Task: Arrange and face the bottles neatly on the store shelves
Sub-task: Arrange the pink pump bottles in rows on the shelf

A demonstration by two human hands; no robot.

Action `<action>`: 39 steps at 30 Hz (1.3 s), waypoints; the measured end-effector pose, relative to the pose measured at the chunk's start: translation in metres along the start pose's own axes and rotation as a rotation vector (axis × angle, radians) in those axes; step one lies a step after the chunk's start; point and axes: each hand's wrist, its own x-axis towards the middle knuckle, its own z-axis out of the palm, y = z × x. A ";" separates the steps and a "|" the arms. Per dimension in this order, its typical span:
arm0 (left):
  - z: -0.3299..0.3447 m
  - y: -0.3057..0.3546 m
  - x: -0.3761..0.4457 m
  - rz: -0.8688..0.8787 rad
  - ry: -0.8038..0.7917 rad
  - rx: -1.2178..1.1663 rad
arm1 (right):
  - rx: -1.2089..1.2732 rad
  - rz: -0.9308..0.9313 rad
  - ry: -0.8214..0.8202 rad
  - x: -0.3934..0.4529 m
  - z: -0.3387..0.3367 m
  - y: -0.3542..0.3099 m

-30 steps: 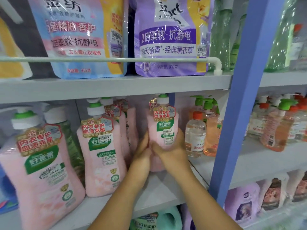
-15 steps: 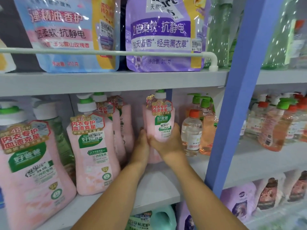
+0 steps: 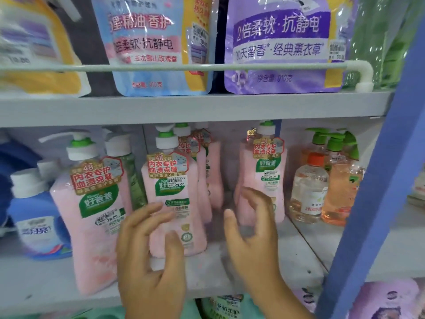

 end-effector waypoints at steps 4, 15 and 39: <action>-0.006 -0.025 0.005 -0.205 -0.069 -0.024 | 0.219 0.299 -0.386 -0.001 0.052 -0.019; 0.004 -0.026 0.011 -0.258 -0.461 -0.050 | 0.114 0.323 -0.444 0.009 0.006 -0.017; 0.111 -0.029 -0.006 -0.034 -0.772 0.083 | -0.114 0.323 -0.075 0.032 -0.064 0.035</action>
